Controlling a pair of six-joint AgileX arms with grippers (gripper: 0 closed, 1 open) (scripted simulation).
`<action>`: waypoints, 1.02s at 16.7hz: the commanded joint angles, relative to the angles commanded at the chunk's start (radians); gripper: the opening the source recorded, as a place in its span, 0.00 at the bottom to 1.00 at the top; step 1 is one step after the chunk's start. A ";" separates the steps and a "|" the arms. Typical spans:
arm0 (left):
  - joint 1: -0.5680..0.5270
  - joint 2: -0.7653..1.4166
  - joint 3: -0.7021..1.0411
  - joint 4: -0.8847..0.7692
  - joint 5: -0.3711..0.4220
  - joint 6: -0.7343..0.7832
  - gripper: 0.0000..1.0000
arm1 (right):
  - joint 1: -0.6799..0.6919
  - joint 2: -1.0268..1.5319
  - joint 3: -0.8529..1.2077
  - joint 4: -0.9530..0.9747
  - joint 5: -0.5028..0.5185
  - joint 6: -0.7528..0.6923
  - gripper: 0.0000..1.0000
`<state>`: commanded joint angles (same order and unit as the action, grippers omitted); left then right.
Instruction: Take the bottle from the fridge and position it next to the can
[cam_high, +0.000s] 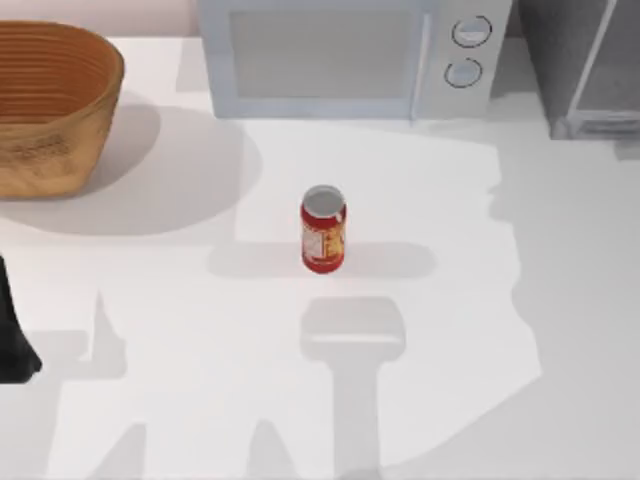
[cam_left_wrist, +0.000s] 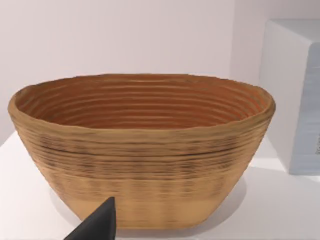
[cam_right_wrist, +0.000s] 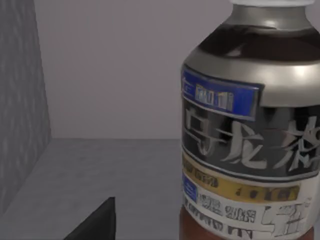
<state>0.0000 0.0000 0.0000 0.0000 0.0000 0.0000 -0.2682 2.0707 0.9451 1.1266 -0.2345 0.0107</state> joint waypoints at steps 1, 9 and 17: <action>0.000 0.000 0.000 0.000 0.000 0.000 1.00 | 0.005 -0.002 -0.005 -0.003 0.001 0.000 1.00; 0.000 0.000 0.000 0.000 0.000 0.000 1.00 | 0.023 0.112 0.202 -0.091 0.025 -0.001 1.00; 0.000 0.000 0.000 0.000 0.000 0.000 1.00 | 0.032 0.156 0.285 -0.130 0.034 -0.001 0.92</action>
<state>0.0000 0.0000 0.0000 0.0000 0.0000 0.0000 -0.2360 2.2263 1.2302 0.9963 -0.2003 0.0093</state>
